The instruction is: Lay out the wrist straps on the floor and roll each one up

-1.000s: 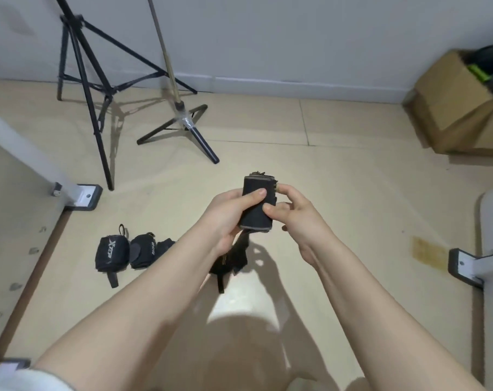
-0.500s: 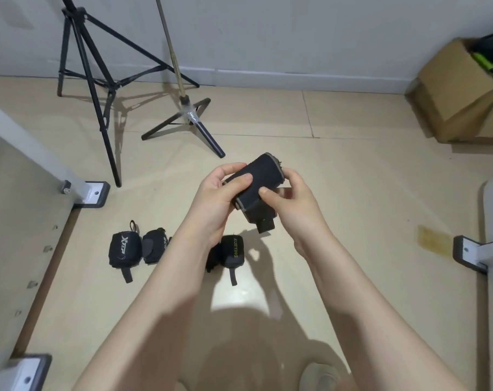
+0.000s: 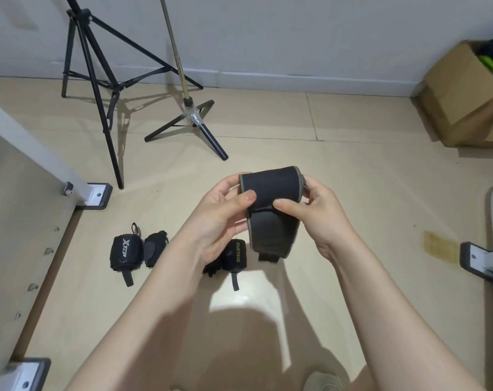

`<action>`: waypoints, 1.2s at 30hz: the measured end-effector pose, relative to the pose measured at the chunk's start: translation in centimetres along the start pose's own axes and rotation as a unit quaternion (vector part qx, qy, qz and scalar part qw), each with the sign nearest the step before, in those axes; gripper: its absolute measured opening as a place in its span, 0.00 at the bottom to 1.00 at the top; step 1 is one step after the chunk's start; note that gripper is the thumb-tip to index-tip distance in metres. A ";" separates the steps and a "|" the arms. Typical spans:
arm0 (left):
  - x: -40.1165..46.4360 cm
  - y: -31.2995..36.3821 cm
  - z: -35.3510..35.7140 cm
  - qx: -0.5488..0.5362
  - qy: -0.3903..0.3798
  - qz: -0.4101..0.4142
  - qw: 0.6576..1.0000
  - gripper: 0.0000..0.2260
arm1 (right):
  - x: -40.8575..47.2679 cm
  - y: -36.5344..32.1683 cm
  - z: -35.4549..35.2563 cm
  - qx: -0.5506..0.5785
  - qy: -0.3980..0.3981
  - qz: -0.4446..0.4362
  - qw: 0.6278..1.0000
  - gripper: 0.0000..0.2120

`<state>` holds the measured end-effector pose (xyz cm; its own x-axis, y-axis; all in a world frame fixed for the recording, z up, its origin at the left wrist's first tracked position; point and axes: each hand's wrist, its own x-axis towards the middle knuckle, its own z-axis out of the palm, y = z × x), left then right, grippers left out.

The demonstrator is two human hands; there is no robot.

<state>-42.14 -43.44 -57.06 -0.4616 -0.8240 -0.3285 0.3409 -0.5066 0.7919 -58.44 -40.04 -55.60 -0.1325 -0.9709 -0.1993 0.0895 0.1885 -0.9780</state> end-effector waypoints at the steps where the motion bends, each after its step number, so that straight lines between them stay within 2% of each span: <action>1: -0.2 -0.2 0.1 0.006 0.004 -0.005 1.000 0.19 | 0.0 0.0 -0.1 0.004 0.011 -0.003 1.000 0.18; 8: -0.2 -0.1 0.6 -0.006 0.048 -0.017 0.999 0.19 | 0.1 0.0 -0.8 -0.026 0.018 -0.024 0.999 0.19; 11: 0.1 -0.3 0.9 0.012 0.079 -0.014 0.997 0.07 | 0.2 0.4 -0.6 -0.083 0.015 -0.017 0.996 0.20; 15: 0.2 0.0 0.4 0.081 0.103 0.050 0.990 0.15 | 0.2 -0.3 -1.5 -0.052 -0.061 0.028 0.996 0.25; 18: 0.2 0.3 -0.2 0.134 0.079 0.099 0.983 0.19 | 0.5 -0.1 -1.6 0.004 -0.059 0.067 0.996 0.18; 20: 0.0 0.3 -0.5 0.178 0.054 0.111 0.976 0.19 | 0.8 0.4 -1.5 0.037 -0.025 0.103 0.994 0.18; 23: 0.0 0.2 -1.0 0.248 0.025 0.120 0.961 0.20 | 1.0 0.9 -1.4 0.056 -0.038 0.132 0.989 0.16; 29: -0.1 0.3 -0.8 0.233 0.024 0.148 0.961 0.22 | 0.9 0.5 -0.6 0.092 -0.031 0.124 0.988 0.12; 33: 0.0 0.0 -0.7 0.225 0.006 0.120 0.967 0.30 | 0.9 0.5 -0.1 0.081 -0.010 0.108 0.991 0.11; 35: 0.2 0.1 -1.0 0.204 0.001 0.090 0.975 0.28 | 0.9 0.6 -0.1 0.067 -0.006 0.075 0.995 0.14; 36: 0.2 0.2 -1.1 0.192 -0.003 0.072 0.979 0.23 | 0.8 0.5 -0.1 0.054 -0.011 0.057 0.997 0.16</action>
<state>-41.30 -44.00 -57.49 -0.4357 -0.8783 -0.1968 0.0712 -0.2516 0.9652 -58.55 -40.67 -56.22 -0.0941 -0.9473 -0.3061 0.2080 0.2820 -0.9366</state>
